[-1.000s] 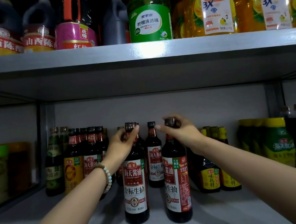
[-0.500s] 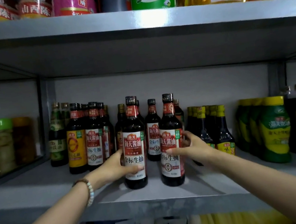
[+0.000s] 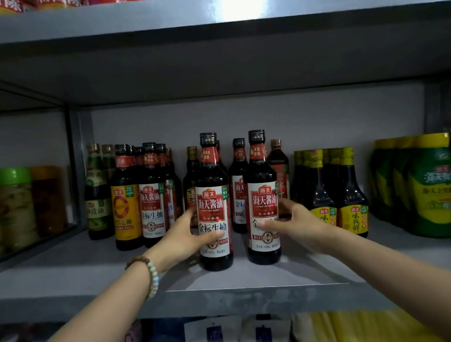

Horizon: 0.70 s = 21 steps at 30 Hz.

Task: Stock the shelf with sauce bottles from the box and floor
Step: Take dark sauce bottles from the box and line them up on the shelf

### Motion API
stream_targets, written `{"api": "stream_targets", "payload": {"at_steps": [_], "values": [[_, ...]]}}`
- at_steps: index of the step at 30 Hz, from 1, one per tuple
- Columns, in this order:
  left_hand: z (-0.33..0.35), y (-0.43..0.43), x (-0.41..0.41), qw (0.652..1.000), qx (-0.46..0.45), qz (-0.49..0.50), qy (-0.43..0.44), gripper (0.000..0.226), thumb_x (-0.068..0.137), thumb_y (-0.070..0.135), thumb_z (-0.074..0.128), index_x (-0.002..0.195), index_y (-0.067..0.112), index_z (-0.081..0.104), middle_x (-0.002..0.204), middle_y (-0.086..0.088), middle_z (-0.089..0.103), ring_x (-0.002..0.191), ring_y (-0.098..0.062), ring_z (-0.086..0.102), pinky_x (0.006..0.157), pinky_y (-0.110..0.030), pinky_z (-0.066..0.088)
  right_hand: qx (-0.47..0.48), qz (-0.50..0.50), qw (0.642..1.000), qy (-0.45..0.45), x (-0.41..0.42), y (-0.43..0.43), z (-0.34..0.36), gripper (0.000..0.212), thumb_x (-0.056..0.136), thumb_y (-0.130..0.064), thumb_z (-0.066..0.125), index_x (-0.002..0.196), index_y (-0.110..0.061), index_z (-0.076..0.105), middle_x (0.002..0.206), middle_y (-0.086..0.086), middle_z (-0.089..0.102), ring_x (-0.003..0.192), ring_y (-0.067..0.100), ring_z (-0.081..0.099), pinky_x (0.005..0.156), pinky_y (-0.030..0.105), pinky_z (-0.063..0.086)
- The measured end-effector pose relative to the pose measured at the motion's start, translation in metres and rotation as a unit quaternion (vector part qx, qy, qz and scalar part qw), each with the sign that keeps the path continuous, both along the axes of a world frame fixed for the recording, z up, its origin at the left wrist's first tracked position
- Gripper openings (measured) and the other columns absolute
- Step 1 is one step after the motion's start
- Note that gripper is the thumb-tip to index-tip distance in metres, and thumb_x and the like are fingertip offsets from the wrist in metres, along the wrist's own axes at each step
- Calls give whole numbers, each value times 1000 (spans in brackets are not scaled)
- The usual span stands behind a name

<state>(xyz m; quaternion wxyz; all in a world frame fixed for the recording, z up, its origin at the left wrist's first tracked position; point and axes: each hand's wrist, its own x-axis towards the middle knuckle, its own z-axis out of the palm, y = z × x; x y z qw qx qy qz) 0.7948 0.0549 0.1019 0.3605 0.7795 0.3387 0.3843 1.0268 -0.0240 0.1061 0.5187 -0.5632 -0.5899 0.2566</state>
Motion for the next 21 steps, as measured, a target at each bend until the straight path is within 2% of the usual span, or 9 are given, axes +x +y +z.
{"api": "stream_targets", "payload": {"at_steps": [2, 5, 6, 9, 13, 16, 21], "values": [[0, 5, 4, 1000, -1, 3, -2, 79, 71, 33, 77, 138, 26, 35, 135, 2, 52, 119, -13, 49, 102, -42, 43, 20, -15, 1000, -3, -2, 7, -2, 66, 77, -21, 76, 134, -19, 43, 125, 3, 60, 109, 18, 60, 92, 34, 49], [2, 17, 11, 1000, -2, 1, 10, 76, 75, 30, 74, 139, 25, 33, 136, -1, 51, 122, -17, 49, 103, -42, 42, 37, -28, 999, -3, -8, 20, -3, 62, 79, -19, 74, 132, -20, 43, 117, -3, 59, 102, 13, 59, 77, 21, 49], [2, 22, 13, 1000, -2, 2, 15, 76, 77, 30, 73, 140, 25, 31, 137, -1, 50, 123, -17, 49, 103, -40, 42, 38, -33, 999, -5, -9, 25, -3, 61, 80, -20, 73, 132, -20, 42, 116, -4, 58, 101, 12, 57, 76, 20, 48], [3, 38, 21, 1000, 1, 4, 21, 79, 78, 32, 72, 143, 24, 28, 142, 0, 46, 128, -18, 44, 102, -34, 38, 43, -44, 998, -15, -13, 42, -4, 59, 81, -22, 72, 132, -20, 43, 122, -2, 58, 104, 12, 56, 85, 27, 47], [3, 60, 32, 999, 2, 10, 33, 78, 79, 34, 71, 144, 24, 27, 142, 1, 45, 131, -18, 41, 103, -33, 34, 44, -49, 998, -26, -13, 62, -5, 58, 82, -21, 70, 134, -18, 44, 128, 2, 59, 119, 21, 55, 97, 36, 46], [1, 75, 37, 999, 2, 15, 39, 77, 80, 35, 69, 144, 26, 27, 141, 1, 47, 130, -19, 42, 103, -33, 35, 49, -50, 997, -32, -8, 74, -6, 56, 82, -22, 70, 133, -19, 45, 129, 2, 58, 120, 21, 55, 97, 34, 46], [-2, 89, 40, 999, 11, -6, 35, 74, 81, 36, 67, 142, 29, 28, 136, 4, 51, 126, -16, 45, 94, -26, 35, 63, -37, 997, -28, -2, 86, -9, 56, 82, -20, 70, 132, -15, 45, 127, 2, 59, 119, 20, 56, 97, 34, 47]]}}
